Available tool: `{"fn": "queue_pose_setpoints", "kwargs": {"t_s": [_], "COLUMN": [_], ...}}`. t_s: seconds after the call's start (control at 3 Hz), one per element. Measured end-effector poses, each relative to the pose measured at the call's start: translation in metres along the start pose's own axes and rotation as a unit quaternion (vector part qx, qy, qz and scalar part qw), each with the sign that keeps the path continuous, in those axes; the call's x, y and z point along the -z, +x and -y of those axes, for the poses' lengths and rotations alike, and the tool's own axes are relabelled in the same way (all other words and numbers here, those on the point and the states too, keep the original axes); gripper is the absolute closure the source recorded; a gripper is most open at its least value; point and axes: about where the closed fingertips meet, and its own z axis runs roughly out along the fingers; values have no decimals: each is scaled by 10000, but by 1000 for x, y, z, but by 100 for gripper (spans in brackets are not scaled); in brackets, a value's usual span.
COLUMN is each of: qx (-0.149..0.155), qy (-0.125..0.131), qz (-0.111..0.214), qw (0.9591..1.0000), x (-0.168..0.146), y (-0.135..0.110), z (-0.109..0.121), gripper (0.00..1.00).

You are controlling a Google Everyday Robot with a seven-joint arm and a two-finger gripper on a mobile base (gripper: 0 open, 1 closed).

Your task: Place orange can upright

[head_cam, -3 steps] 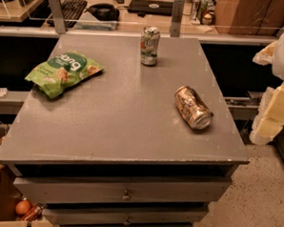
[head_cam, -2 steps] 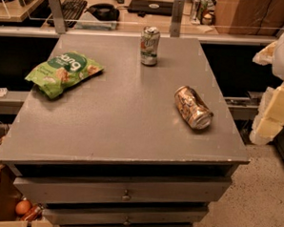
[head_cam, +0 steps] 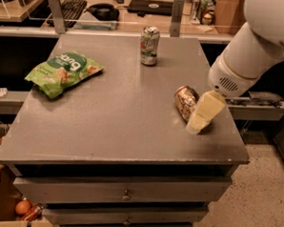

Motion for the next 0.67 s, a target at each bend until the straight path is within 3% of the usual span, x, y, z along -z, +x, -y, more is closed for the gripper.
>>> {"fn": "queue_pose_setpoints", "kwargs": {"t_s": [0.33, 0.67], "qx": [-602, -1272], "qy": [47, 255], "qz": [61, -9], "qw": [9982, 9915], "x": [-42, -61], "y": [-27, -38], "z": [9, 27], "gripper": [0, 0]}}
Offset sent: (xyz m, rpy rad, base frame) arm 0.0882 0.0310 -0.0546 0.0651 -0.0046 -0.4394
